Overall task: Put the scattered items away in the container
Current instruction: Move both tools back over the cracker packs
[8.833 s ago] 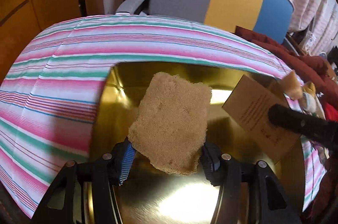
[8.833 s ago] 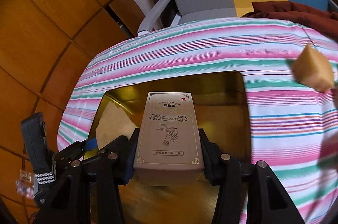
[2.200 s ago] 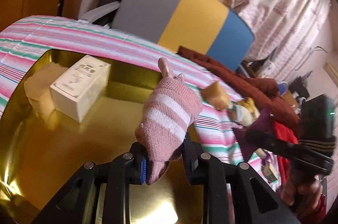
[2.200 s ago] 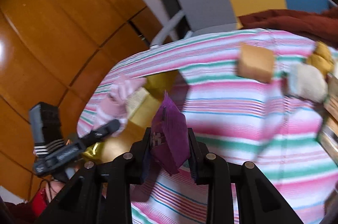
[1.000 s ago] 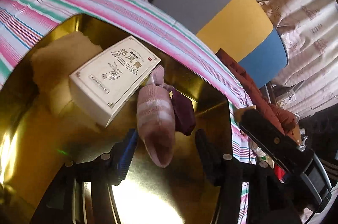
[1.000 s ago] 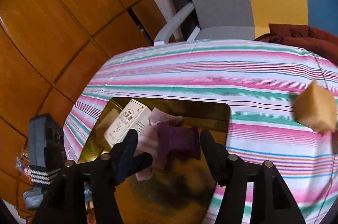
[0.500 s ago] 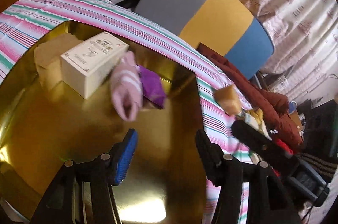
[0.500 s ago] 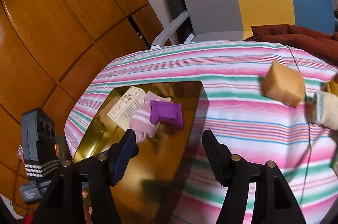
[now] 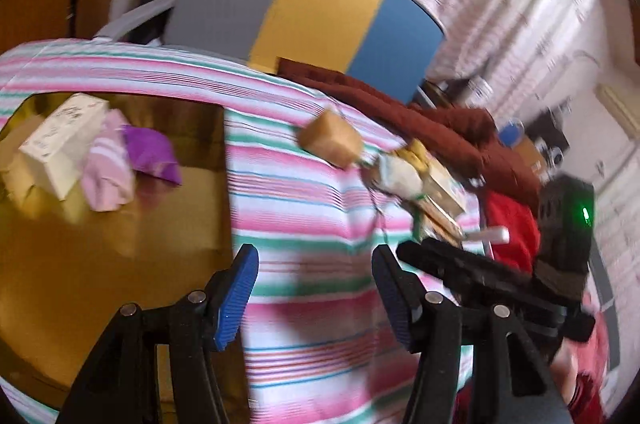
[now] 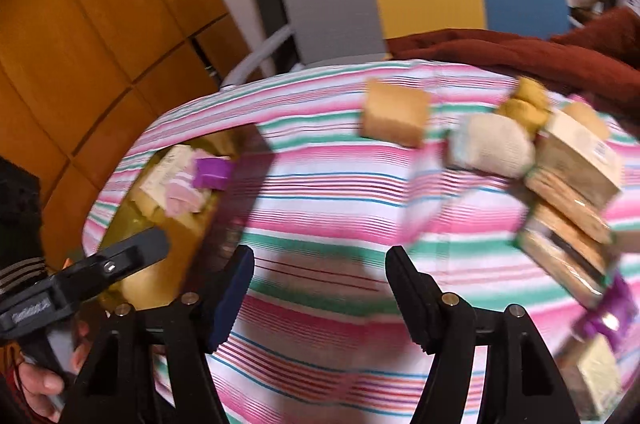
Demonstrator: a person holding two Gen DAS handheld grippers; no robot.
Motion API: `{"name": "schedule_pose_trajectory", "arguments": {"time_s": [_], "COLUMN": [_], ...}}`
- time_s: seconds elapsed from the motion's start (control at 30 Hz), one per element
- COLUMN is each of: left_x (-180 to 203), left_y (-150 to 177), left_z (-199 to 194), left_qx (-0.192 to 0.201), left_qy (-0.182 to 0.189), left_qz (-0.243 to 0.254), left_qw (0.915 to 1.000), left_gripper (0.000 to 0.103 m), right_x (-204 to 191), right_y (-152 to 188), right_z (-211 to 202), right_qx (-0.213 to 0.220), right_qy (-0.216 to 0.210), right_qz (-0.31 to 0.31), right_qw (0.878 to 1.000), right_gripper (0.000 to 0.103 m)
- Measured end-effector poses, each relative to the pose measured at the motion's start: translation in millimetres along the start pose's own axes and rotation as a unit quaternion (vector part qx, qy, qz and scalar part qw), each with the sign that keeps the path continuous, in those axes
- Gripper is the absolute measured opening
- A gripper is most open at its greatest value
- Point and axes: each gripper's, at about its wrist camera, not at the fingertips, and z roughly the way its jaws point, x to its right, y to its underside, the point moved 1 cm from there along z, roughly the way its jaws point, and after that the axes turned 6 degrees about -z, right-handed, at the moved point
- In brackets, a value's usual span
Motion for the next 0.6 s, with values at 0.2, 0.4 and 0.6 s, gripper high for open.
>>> {"name": "schedule_pose_trajectory", "arguments": {"time_s": [0.2, 0.4, 0.6], "left_x": [27, 40, 41], "left_y": [25, 39, 44], "left_z": [11, 17, 20], "left_qx": [-0.034, -0.049, -0.055], "left_qy": [0.021, 0.024, 0.021], "left_qz": [0.036, 0.052, 0.053], "left_qw": [0.9986, 0.9972, 0.9968], "left_gripper": [0.060, 0.060, 0.060], "right_x": [68, 132, 169], "right_y": [1, 1, 0], "right_z": [-10, -5, 8], "right_qx": [-0.023, -0.057, -0.074], "right_qy": [0.081, 0.156, 0.135], "right_qz": [0.037, 0.075, 0.115], "right_qw": [0.996, 0.983, 0.981], "right_gripper": [0.080, 0.081, 0.087]}}
